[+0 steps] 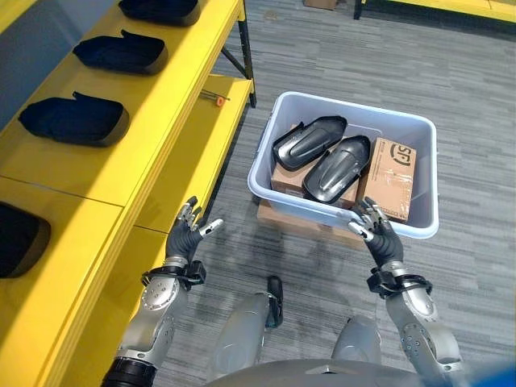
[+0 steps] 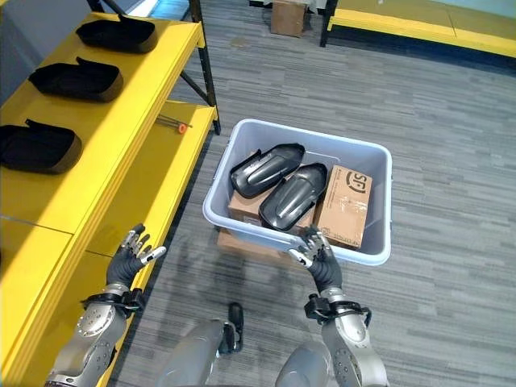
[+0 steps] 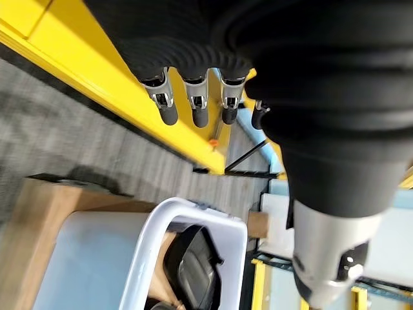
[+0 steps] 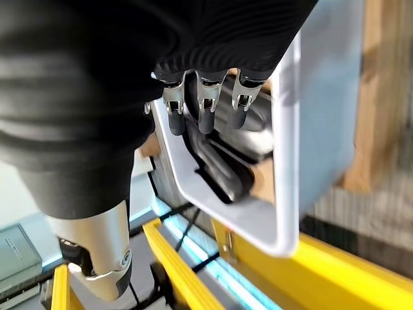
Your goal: Move parts from the plastic box to the shelf.
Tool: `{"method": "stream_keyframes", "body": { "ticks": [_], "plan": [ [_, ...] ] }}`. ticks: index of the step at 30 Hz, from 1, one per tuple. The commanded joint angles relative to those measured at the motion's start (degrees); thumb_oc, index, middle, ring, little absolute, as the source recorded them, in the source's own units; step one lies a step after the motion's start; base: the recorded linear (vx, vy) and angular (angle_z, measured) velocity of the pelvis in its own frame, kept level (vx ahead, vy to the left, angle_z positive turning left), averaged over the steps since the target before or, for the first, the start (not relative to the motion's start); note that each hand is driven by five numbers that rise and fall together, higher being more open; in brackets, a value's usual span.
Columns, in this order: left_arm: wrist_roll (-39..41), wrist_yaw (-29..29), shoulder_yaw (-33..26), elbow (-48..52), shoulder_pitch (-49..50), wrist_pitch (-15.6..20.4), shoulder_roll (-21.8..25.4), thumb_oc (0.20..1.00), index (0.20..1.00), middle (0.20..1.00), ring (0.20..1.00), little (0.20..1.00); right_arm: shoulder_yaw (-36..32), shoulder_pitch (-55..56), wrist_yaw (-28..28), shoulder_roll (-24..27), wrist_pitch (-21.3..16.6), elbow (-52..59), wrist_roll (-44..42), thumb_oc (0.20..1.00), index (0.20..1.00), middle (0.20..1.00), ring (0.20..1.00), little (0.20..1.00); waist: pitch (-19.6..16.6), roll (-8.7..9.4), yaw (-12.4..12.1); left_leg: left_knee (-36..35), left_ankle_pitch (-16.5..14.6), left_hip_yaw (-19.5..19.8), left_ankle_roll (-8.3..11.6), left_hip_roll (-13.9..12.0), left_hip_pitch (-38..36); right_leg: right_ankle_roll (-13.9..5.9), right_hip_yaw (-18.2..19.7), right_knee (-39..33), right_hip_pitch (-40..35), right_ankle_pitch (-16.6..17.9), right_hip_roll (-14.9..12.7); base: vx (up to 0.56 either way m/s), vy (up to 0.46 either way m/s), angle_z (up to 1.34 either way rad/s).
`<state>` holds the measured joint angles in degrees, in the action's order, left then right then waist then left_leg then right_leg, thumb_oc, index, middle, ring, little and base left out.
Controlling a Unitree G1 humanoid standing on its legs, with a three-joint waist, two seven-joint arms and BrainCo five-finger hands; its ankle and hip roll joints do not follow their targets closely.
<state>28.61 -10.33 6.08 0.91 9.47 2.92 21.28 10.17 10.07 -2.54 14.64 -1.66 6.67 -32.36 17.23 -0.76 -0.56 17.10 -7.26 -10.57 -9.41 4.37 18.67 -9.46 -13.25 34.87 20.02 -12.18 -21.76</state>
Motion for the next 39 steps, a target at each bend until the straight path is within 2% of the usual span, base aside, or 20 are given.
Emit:
{"method": "stream_keyframes", "body": {
  "ticks": [1,3,7,8,9,12,13,20,21,23,24,25,26,27,28,29,31,33,34,39],
  "plan": [
    [0.1,0.3,-3.0,5.3,-0.5,3.1,0.9,1.000,1.000,1.000,1.000,1.000,-1.9,-2.9,0.3,1.5,-3.1,-0.3,0.1,1.000,1.000,1.000,1.000,1.000,3.7,1.00,1.2,2.1,-4.9,3.5,6.49,-5.3,-6.2,1.17,-4.7,-14.1,-3.2,9.4,3.3,0.09,-0.037,-0.75],
    [-0.1,1.0,-3.6,5.1,0.7,3.4,0.5,1.000,1.000,1.000,1.000,1.000,-2.4,-1.9,0.9,2.4,-2.9,-0.2,0.3,1.000,1.000,1.000,1.000,1.000,4.4,1.52,1.5,2.9,-5.6,3.4,7.66,-6.2,-7.6,1.04,-2.8,-20.5,-3.9,10.3,4.4,0.15,-0.100,-0.08],
    [-0.2,1.7,-3.1,5.0,1.4,3.5,-0.4,1.000,1.000,1.000,1.000,1.000,-2.8,-0.9,1.2,3.0,-3.1,0.4,0.0,1.000,1.000,1.000,1.000,1.000,4.2,1.89,1.5,3.6,-5.5,3.1,8.72,-7.3,-7.3,1.65,-1.8,-21.2,-6.0,9.5,5.7,0.05,-0.106,0.11],
    [0.1,1.7,-3.0,5.0,1.4,3.6,-0.4,1.000,1.000,1.000,1.000,1.000,-3.2,-0.8,1.5,3.4,-3.1,0.9,-0.2,1.000,1.000,1.000,1.000,1.000,4.2,2.23,1.8,3.3,-3.7,2.8,8.78,-7.4,-6.5,2.53,-2.0,-21.7,-5.4,10.5,6.0,0.03,-0.104,-0.03],
    [0.1,1.8,-2.9,5.0,1.5,3.6,-0.4,1.000,1.000,1.000,1.000,1.000,-3.1,-0.7,1.5,3.4,-3.1,0.8,-0.2,1.000,1.000,1.000,1.000,1.000,4.0,1.80,1.7,3.6,-5.2,3.3,9.13,-7.8,-7.1,2.01,-1.7,-21.1,-5.9,9.2,6.4,0.06,-0.150,0.13],
    [0.5,2.1,-2.5,5.1,1.7,3.3,-0.5,1.000,1.000,1.000,1.000,1.000,-3.9,-0.1,1.6,4.2,-3.0,0.6,-0.5,1.000,1.000,1.000,1.000,1.000,3.8,1.92,2.2,3.2,-4.8,4.0,10.56,-9.6,-7.5,2.83,-2.8,-19.4,-6.2,7.4,7.5,0.09,-0.208,0.22],
    [0.4,2.1,-2.5,5.2,1.6,3.3,-0.5,1.000,1.000,1.000,1.000,1.000,-3.9,-0.2,1.6,4.2,-3.0,0.7,-0.5,1.000,1.000,1.000,1.000,1.000,3.9,2.25,2.3,3.0,-3.5,3.5,10.25,-9.3,-6.9,3.38,-3.2,-20.0,-5.8,8.6,7.1,-0.04,-0.085,0.05],
    [0.7,2.0,-2.2,4.9,1.8,2.9,-0.4,1.000,1.000,1.000,1.000,1.000,-4.5,-0.1,1.6,4.7,-3.0,0.9,-1.2,1.000,1.000,1.000,1.000,1.000,3.8,2.51,2.7,2.6,-3.3,4.3,11.70,-12.0,-8.4,4.32,-3.7,-14.6,-5.5,4.9,8.5,0.09,-0.145,0.04],
    [0.9,1.9,-2.2,5.0,1.8,2.7,-1.0,1.000,1.000,1.000,1.000,1.000,-4.8,0.4,1.4,4.8,-2.8,0.8,-1.4,1.000,1.000,1.000,1.000,1.000,3.4,2.20,2.8,4.0,-4.7,5.2,12.57,-13.1,-9.6,4.56,-3.0,-12.2,-6.3,1.0,9.2,0.16,-0.205,0.01],
    [1.0,2.0,-2.1,5.1,1.7,2.8,-1.2,1.000,1.000,1.000,1.000,1.000,-5.1,0.4,1.3,5.1,-3.0,1.0,-1.2,1.000,1.000,1.000,1.000,1.000,3.6,2.34,2.9,7.4,-2.4,5.3,12.82,-13.6,-7.9,5.90,-3.3,-13.0,-6.6,1.4,9.3,0.04,-0.187,-0.01],
    [1.4,2.1,-1.5,5.3,1.2,3.0,-1.7,1.000,1.000,1.000,1.000,1.000,-5.8,0.7,1.1,6.3,-3.5,1.4,-1.3,1.000,1.000,1.000,1.000,1.000,5.9,2.03,1.4,20.7,7.8,9.6,15.93,-13.3,-1.8,8.70,-3.7,-13.8,-9.3,-0.5,10.6,0.00,-0.165,0.12],
    [1.4,2.1,-1.5,5.3,1.2,3.0,-1.7,1.000,1.000,1.000,1.000,1.000,-5.8,0.7,1.1,6.3,-3.5,1.4,-1.3,1.000,1.000,1.000,1.000,1.000,5.9,1.94,1.5,20.8,7.7,9.8,15.98,-13.3,-1.6,8.73,-3.9,-13.8,-9.3,-0.5,10.6,-0.03,-0.094,0.03],
    [1.3,1.7,-1.3,5.2,0.9,3.1,-1.7,1.000,1.000,1.000,1.000,1.000,-5.7,0.3,1.0,6.7,-3.9,1.3,-0.8,1.000,1.000,1.000,1.000,1.000,6.4,2.30,0.7,20.7,7.3,12.6,16.13,-11.4,-1.0,8.76,-3.6,-13.7,-9.0,-0.8,10.6,0.11,0.018,-0.10],
    [1.7,1.7,-1.8,5.5,1.2,2.9,-1.7,1.000,1.000,1.000,1.000,1.000,-5.7,0.7,0.9,6.7,-3.8,1.6,-0.4,1.000,1.000,1.000,1.000,1.000,6.0,2.50,1.1,14.8,7.2,12.8,16.12,-16.1,-1.3,7.91,-3.0,-12.4,-9.1,-3.3,10.9,0.19,0.143,-0.20],
    [1.6,1.7,-1.8,5.9,1.4,2.8,-1.2,1.000,1.000,1.000,1.000,1.000,-6.1,0.7,0.2,6.5,-4.0,1.4,-0.4,1.000,1.000,1.000,1.000,1.000,5.7,2.31,1.3,4.4,10.9,11.6,15.99,-22.8,-1.0,6.66,-3.4,-12.0,-9.2,-3.4,9.7,0.21,0.108,-0.14],
    [1.6,1.7,-1.8,5.9,1.4,2.8,-1.2,1.000,1.000,1.000,1.000,1.000,-6.1,0.8,0.1,6.5,-4.0,1.4,-0.4,1.000,1.000,1.000,1.000,1.000,5.7,2.61,1.0,3.0,11.3,11.0,16.21,-22.7,-2.2,6.63,-3.0,-11.8,-9.4,-3.8,9.6,0.13,0.208,-0.15],
    [2.3,1.8,-1.0,5.4,0.7,2.7,-0.7,1.000,1.000,1.000,1.000,1.000,-6.4,0.9,-0.4,7.1,-4.2,1.4,0.9,1.000,1.000,1.000,1.000,1.000,5.4,1.73,1.0,-7.0,14.1,11.0,16.55,-24.7,-4.0,5.29,-2.1,-10.2,-8.0,-2.6,8.1,0.05,0.246,-0.16],
    [2.1,2.4,-0.8,5.1,0.5,2.8,-0.8,1.000,1.000,1.000,1.000,1.000,-6.3,0.6,-0.2,7.3,-3.7,1.4,2.8,1.000,1.000,1.000,1.000,1.000,5.1,1.16,1.4,-5.5,10.3,11.3,16.79,-22.3,-5.1,4.44,-0.7,-9.3,-7.5,-1.4,7.2,0.08,0.330,-0.18],
    [2.1,2.8,-0.4,5.4,0.0,3.1,-0.1,1.000,1.000,1.000,1.000,1.000,-5.9,0.2,0.5,5.9,-3.3,1.2,0.9,1.000,1.000,1.000,1.000,1.000,5.9,1.26,1.9,-1.7,6.7,9.9,16.58,-20.0,-5.2,2.79,0.4,-10.4,-7.9,1.0,5.2,0.10,0.331,-0.43],
    [2.0,2.9,-0.7,5.6,0.3,3.2,1.1,1.000,1.000,1.000,1.000,1.000,-5.6,0.1,0.6,5.2,-3.0,1.1,0.9,1.000,1.000,1.000,1.000,1.000,6.4,1.80,1.7,0.4,4.1,8.1,15.80,-18.8,-5.1,1.74,1.6,-11.7,-8.3,2.3,4.0,0.04,0.189,-0.14]
  ]
}}
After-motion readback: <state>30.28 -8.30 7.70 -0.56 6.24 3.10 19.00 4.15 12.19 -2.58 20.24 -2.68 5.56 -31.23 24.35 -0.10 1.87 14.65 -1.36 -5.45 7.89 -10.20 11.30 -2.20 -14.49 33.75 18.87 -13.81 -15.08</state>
